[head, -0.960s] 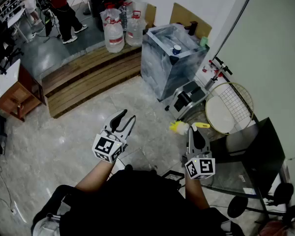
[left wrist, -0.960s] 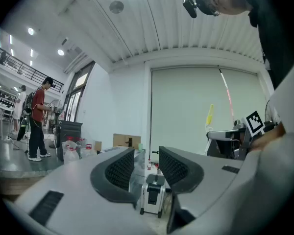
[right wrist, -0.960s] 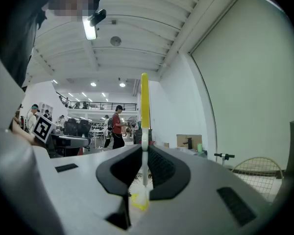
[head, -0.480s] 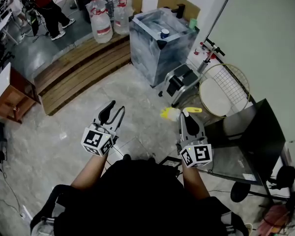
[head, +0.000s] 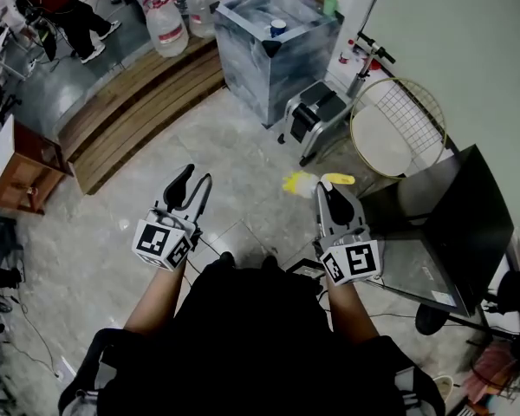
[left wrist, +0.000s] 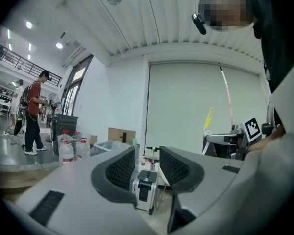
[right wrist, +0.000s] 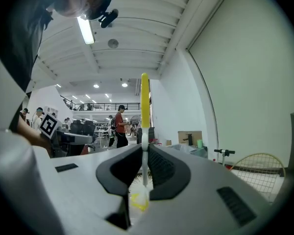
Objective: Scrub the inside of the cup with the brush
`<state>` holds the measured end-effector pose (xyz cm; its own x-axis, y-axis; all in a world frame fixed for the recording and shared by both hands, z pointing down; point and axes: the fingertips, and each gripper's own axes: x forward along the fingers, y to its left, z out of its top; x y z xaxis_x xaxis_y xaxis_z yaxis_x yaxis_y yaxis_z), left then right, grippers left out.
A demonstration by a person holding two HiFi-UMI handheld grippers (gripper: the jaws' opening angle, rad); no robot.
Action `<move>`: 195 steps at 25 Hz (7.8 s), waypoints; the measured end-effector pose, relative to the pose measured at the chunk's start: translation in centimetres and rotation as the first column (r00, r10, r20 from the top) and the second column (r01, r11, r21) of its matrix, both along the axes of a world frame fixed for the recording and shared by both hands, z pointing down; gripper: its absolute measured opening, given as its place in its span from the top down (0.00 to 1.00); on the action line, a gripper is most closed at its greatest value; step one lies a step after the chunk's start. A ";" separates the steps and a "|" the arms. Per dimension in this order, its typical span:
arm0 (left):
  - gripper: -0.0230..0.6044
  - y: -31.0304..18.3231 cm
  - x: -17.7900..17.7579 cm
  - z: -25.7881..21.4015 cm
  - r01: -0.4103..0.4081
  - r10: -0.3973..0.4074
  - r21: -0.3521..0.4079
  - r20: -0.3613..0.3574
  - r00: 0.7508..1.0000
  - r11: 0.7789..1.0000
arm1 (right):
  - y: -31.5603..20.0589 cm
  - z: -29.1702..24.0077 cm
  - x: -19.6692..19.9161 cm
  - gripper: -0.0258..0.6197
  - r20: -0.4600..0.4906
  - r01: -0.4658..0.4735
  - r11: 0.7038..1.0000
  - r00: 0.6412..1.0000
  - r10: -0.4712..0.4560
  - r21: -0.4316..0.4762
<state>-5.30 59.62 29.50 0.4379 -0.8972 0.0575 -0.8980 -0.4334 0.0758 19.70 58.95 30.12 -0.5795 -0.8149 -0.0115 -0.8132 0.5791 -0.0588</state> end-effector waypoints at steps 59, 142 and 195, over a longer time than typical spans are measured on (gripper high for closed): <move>0.70 -62.8 -2.9 1.6 -0.123 0.125 -0.029 0.047 0.991 0.992 | -61.4 2.1 -2.6 0.89 0.075 -0.064 0.997 0.995 0.060 0.048; 0.84 -87.6 5.8 39.9 -0.379 0.961 -0.896 0.147 0.235 0.230 | -89.1 18.7 -12.7 0.89 -0.061 -0.053 0.965 0.997 0.039 -0.258; 0.85 -87.5 6.5 39.8 -0.374 0.959 -0.904 0.116 0.257 0.209 | -92.7 25.7 -15.5 0.89 -0.240 -0.004 0.956 0.968 -0.069 -0.292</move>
